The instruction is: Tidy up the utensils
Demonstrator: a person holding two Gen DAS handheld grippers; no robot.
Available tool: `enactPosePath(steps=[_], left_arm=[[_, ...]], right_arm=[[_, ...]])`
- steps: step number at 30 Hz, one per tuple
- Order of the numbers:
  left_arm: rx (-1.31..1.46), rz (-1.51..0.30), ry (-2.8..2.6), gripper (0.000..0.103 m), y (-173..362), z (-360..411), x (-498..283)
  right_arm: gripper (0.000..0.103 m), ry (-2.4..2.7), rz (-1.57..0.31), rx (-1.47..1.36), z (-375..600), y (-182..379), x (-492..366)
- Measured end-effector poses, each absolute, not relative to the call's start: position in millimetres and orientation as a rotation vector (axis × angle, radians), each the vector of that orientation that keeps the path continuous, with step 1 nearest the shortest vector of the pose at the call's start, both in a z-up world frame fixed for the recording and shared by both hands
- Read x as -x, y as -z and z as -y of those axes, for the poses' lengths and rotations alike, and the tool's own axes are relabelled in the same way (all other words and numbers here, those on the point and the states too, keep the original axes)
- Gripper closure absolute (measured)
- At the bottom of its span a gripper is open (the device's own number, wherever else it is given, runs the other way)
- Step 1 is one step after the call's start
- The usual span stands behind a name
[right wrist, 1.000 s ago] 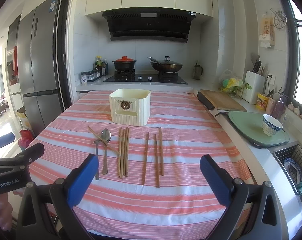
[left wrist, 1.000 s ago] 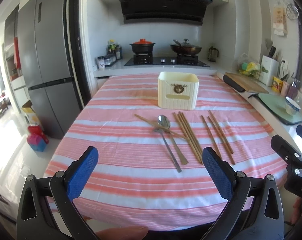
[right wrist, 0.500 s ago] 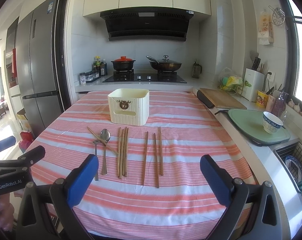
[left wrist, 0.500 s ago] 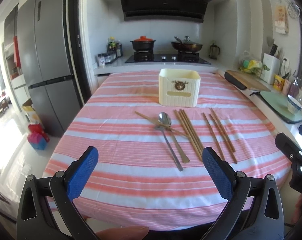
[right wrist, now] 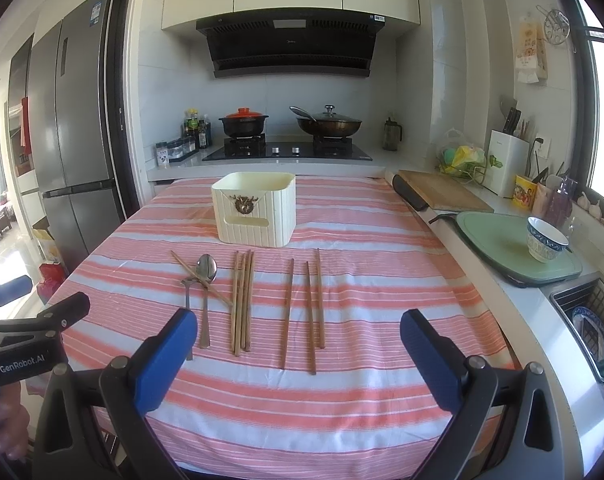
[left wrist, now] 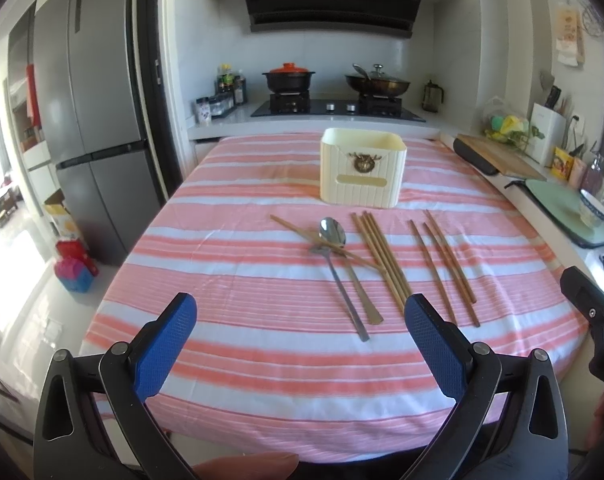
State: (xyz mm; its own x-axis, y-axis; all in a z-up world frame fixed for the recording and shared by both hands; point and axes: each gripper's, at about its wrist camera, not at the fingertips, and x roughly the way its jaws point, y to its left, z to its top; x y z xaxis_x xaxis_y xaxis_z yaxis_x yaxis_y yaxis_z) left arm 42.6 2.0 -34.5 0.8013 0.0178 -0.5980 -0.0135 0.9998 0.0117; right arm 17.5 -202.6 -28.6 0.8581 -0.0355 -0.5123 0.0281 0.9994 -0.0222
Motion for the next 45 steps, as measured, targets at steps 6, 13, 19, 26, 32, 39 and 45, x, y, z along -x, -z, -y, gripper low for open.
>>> enactPosePath(steps=[6,13,19,26,32,39,45], left_arm=[[0.000,-0.648,-0.024,0.001,37.9,-3.4,-51.3],[-0.014,-0.678,-0.046,0.000,55.8,-1.5,-78.7],[-0.012,-0.723,-0.070,0.000,85.8,1.8,-115.8],[0.019,-0.810,-0.088,0.001,128.0,7.5,-172.4],[-0.004,-0.870,-0.134,0.001,161.6,13.0,-209.7],[-0.005,-0.932,-0.155,0.000,180.6,7.1,-222.9],[-0.024,-0.918,-0.175,0.001,176.1,-2.9,-220.0]], right_arm=[[0.000,0.025,-0.533,-0.001,206.3,27.8,-20.2],[0.000,0.038,-0.534,-0.003,213.3,32.0,-30.6],[0.000,0.068,-0.558,0.002,223.5,45.6,-46.4],[0.000,0.098,-0.611,0.014,236.8,66.4,-68.6],[0.000,0.107,-0.642,0.009,242.2,78.2,-84.0],[0.000,0.088,-0.677,0.026,236.8,89.9,-95.8],[0.000,0.085,-0.690,0.018,236.8,93.4,-102.0]])
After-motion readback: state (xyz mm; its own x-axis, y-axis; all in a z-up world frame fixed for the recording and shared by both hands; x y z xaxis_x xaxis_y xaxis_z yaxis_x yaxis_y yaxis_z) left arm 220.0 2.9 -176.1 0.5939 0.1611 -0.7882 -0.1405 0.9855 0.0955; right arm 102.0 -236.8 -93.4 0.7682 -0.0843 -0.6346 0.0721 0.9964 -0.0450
